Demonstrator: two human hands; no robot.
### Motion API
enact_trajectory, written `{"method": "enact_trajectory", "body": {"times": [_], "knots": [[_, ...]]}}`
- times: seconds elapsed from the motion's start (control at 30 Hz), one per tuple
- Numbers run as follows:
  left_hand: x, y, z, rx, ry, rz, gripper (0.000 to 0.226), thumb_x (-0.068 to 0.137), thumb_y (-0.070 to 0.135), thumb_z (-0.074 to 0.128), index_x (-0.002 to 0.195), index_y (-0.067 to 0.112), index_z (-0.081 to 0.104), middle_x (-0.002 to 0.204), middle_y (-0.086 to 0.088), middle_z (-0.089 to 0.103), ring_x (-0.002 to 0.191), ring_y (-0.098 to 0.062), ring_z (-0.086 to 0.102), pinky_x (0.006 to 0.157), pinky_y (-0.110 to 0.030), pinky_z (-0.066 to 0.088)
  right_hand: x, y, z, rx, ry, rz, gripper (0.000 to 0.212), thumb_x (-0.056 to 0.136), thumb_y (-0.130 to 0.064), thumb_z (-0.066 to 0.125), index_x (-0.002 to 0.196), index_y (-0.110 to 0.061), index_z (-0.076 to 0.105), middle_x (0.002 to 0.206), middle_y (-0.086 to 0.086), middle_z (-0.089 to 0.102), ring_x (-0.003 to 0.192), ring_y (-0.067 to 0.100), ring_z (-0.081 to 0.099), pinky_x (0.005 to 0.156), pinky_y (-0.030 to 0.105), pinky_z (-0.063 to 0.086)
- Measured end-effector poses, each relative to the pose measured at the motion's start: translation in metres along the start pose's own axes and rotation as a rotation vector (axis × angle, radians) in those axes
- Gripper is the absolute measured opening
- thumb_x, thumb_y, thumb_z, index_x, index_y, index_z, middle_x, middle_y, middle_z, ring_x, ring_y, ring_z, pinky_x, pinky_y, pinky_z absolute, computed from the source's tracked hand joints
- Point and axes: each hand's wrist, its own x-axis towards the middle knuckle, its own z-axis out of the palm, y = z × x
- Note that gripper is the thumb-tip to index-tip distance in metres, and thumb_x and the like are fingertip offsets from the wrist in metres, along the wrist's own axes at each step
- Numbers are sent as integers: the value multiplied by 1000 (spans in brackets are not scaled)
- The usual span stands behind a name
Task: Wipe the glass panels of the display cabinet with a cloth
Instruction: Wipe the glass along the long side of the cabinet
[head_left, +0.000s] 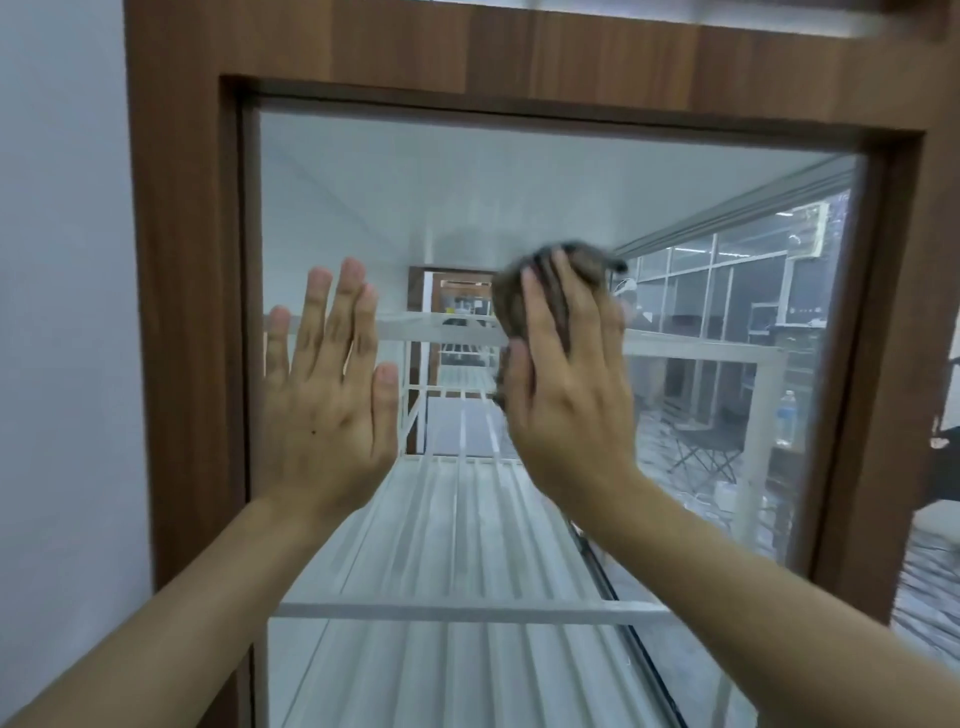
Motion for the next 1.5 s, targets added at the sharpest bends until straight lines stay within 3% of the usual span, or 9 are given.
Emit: {"method": "enact_trajectory", "body": {"times": [0.17,0.27,0.47,0.6,0.7,0.9,1.1,1.3,1.5], "knots": [[0,3,0,21,-18,-15,60,105,25,26,159,2,14,168,-14,10,156,-30,7,126,-52,6,-51,-28,13,45,-92,-79,52,99,-12,51,148,2,42,158,23,33,151,40,22,124,53,18],[0,4,0,5,-22,-21,60,105,25,26,159,2,14,169,-14,10,156,-30,6,126,-53,6,-95,-13,-2,-6,-185,-167,51,98,-18,49,147,-4,46,157,19,36,148,37,30,121,52,24],[0,3,0,-4,-23,-22,60,106,25,25,160,3,13,169,-12,7,157,-29,5,126,-55,7,1,-17,8,44,74,76,47,100,-12,48,145,3,47,154,24,40,147,37,29,116,57,30],[1,2,0,-3,-29,-15,60,106,26,24,160,3,12,169,-11,6,157,-29,4,126,-52,4,-59,-25,11,52,-127,-120,53,99,-13,53,149,0,41,158,22,33,151,38,22,120,56,26],[1,2,0,1,-31,-11,59,106,26,23,160,3,12,169,-12,6,157,-29,3,127,-51,2,-100,-10,-2,-23,-226,-270,52,98,-18,51,149,-7,45,158,16,36,149,34,29,124,48,19],[0,2,0,6,-35,-26,59,106,25,23,159,1,13,168,-14,8,156,-31,5,126,-54,5,-24,-33,17,68,-6,21,50,99,-12,46,148,0,43,157,21,35,149,38,28,123,53,20],[0,1,0,5,-40,-13,59,106,24,24,159,2,12,169,-13,6,157,-30,3,126,-54,5,-113,-10,-2,5,-211,-225,50,102,-20,40,151,-8,38,160,16,33,151,33,26,126,45,12],[0,2,2,11,-10,-23,59,105,22,26,159,0,15,168,-16,10,156,-32,6,126,-54,5,-11,-23,12,61,63,71,48,100,-12,47,147,2,44,156,22,37,149,36,27,123,53,20],[0,2,1,-9,-9,-17,58,105,23,25,159,1,16,168,-16,12,156,-32,8,125,-56,8,-83,-36,12,18,-98,-69,52,98,-14,50,148,-3,43,158,20,35,150,36,25,125,49,17]]}}
